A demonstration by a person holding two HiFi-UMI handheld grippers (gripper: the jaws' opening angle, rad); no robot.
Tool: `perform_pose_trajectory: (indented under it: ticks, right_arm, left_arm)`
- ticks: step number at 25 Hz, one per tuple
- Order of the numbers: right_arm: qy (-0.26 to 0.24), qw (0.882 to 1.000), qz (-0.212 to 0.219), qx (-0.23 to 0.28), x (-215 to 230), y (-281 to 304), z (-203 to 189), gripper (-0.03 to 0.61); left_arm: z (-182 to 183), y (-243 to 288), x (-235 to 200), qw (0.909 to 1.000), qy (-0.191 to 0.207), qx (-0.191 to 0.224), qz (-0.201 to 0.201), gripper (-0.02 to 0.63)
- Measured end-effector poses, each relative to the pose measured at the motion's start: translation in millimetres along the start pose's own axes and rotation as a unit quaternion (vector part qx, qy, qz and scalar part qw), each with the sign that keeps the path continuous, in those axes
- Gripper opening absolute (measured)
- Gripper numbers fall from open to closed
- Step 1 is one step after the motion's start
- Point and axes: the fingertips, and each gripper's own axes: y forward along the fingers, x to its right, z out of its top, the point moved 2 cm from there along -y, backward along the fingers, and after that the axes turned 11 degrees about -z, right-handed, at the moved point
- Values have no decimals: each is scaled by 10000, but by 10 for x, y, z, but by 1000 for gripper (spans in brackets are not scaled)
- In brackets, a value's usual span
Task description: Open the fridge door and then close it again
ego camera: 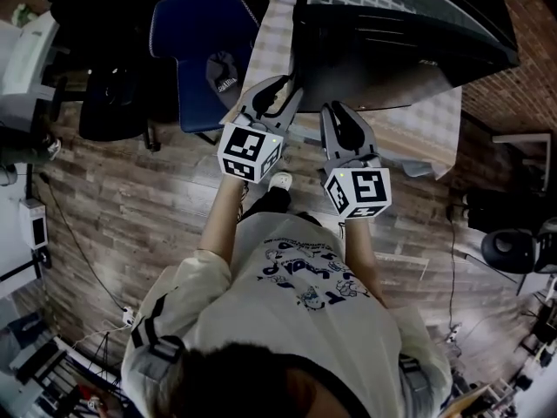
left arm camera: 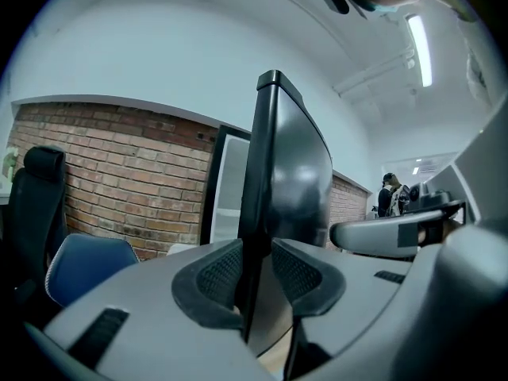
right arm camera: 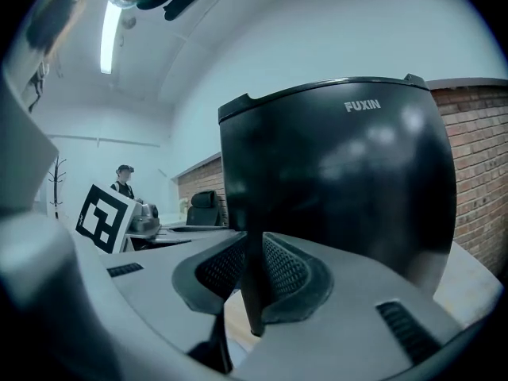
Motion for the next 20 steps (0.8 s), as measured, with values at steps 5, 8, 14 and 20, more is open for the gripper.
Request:
perform_pose_trajectory:
  ticks: [5, 8, 14, 20]
  right_arm:
    - [91, 9998, -153, -28, 116, 151, -9, 72]
    - [123, 9997, -186, -63, 138, 241, -9, 72]
    - [155, 9995, -224, -125, 176, 388, -27, 72]
    - [191, 9993, -298, -130, 179, 488, -28, 72]
  left_arm:
    - [55, 169, -236, 10000, 68, -41, 39, 115]
    - [84, 251, -368, 10000, 68, -49, 21, 114]
    - [125, 433, -542, 9999, 114, -87, 5, 112]
    - [164, 603, -727, 9999, 54, -65, 66, 109]
